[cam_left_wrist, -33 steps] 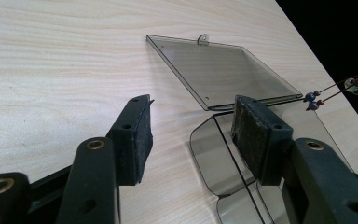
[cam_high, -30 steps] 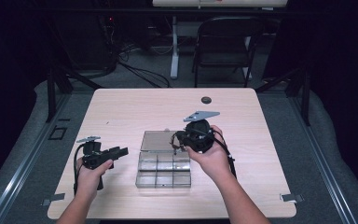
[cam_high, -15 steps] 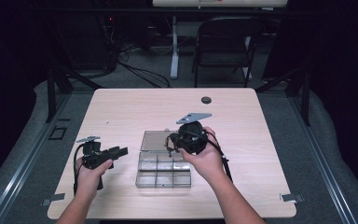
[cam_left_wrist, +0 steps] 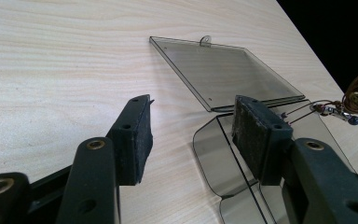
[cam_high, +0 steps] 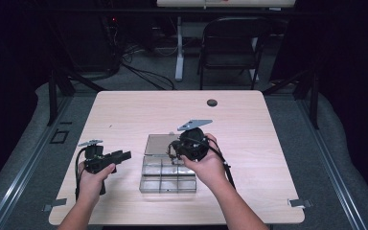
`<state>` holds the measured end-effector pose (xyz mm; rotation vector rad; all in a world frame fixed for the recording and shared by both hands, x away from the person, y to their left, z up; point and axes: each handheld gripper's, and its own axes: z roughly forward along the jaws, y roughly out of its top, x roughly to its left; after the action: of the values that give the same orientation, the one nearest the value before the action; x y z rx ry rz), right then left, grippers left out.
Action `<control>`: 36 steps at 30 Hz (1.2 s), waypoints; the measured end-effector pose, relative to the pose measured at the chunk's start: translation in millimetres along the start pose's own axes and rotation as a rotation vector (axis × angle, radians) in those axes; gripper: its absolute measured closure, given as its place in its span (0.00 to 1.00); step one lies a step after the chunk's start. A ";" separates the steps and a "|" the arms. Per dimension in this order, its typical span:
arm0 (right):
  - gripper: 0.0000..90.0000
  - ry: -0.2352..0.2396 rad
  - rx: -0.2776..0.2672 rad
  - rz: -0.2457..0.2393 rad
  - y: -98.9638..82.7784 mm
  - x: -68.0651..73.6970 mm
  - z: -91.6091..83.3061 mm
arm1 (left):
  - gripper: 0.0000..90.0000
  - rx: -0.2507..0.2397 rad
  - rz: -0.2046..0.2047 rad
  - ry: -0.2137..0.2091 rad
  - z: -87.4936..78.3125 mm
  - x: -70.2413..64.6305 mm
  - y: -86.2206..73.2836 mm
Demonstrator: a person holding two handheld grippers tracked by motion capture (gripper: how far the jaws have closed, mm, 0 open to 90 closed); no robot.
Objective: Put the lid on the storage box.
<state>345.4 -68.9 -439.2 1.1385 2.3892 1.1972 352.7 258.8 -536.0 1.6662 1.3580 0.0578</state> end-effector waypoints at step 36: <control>0.99 -0.026 0.101 -0.002 -20.0 6.9 47.2 | 0.53 0.000 0.004 0.000 -0.7 1.0 0.3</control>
<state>354.2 -43.9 -483.6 1.1734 2.4553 1.0656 352.8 260.0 -535.9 1.6689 1.3547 0.0597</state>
